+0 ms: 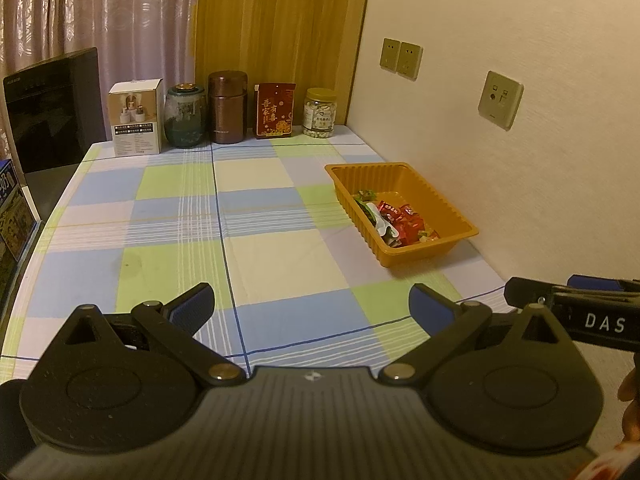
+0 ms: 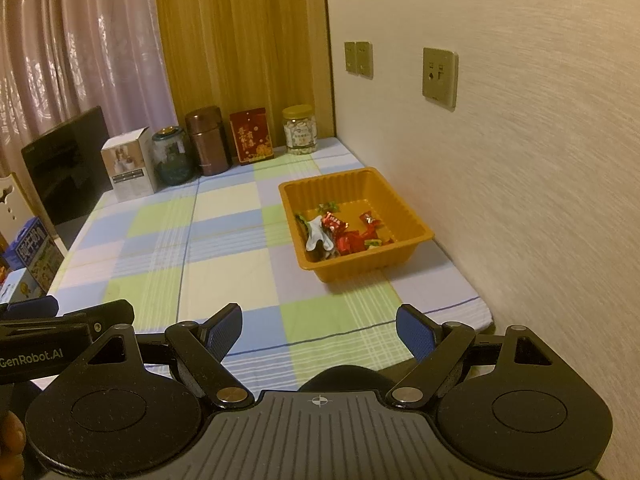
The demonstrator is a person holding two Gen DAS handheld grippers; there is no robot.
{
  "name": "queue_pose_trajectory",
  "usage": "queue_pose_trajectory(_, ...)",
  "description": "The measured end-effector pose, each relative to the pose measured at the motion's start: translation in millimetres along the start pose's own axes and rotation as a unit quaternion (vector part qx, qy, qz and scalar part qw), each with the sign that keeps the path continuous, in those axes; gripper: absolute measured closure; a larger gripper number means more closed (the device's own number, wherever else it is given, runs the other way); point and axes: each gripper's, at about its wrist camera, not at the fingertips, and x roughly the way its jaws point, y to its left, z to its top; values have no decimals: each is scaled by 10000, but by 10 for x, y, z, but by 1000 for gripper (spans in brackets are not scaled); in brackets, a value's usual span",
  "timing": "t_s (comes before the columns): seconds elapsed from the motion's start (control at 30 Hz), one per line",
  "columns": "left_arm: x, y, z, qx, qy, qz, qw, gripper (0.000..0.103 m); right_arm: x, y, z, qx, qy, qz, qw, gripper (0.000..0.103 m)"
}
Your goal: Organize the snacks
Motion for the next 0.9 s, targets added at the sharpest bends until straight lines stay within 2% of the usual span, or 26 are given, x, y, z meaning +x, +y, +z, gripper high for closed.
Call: queue_pose_trajectory(0.9,7,3,-5,3,10,-1,10000,0,-3,-5,-14,20,2,7,10000,19)
